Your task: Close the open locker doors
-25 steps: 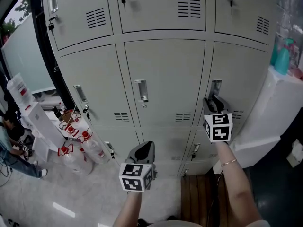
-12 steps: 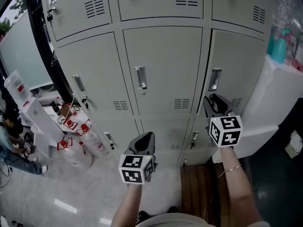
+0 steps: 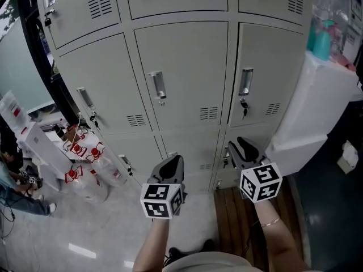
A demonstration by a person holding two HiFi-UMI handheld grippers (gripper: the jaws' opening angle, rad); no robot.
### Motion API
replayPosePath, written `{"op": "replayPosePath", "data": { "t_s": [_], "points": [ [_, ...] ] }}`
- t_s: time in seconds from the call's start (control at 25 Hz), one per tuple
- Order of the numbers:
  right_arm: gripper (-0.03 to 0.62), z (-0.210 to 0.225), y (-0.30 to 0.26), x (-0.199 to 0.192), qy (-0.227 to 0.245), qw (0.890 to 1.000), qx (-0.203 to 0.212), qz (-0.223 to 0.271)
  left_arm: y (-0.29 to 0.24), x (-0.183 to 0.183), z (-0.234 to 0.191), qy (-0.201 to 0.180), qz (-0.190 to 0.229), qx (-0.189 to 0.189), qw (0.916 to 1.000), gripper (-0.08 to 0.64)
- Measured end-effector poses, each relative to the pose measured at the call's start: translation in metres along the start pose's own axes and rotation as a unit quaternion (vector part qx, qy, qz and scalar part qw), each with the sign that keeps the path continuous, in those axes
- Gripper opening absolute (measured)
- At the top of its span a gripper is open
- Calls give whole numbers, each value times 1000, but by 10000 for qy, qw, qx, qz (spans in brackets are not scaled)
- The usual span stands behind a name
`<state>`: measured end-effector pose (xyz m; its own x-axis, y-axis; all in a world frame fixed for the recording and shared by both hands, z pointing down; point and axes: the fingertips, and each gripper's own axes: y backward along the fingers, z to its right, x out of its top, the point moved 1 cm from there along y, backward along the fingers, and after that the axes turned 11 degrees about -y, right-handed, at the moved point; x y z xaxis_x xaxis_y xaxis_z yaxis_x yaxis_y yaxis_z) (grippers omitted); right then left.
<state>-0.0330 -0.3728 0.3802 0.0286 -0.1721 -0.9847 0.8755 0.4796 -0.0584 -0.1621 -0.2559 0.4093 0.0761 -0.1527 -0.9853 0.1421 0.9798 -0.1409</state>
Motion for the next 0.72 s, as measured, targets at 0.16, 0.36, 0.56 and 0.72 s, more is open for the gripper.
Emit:
{"op": "replayPosePath", "data": {
  "t_s": [0.16,0.36,0.56,0.72],
  "points": [
    [93,-7,16,-21,-178,9998,-49,-103,5,-5,4,-10,-31,-40,10000,20],
    [59,-19,34,-36,-243,9995,-62,-205,12,-12,6,25,-77,-32,10000,20],
    [16,-27,49,-46,-147,9993,-131,-302,21,-16,9,41,-93,-18,9999,20],
    [2,-32,58,-54,-203,9990,-127,-384,26,-20,10,82,-93,20,9999,20]
  ]
}}
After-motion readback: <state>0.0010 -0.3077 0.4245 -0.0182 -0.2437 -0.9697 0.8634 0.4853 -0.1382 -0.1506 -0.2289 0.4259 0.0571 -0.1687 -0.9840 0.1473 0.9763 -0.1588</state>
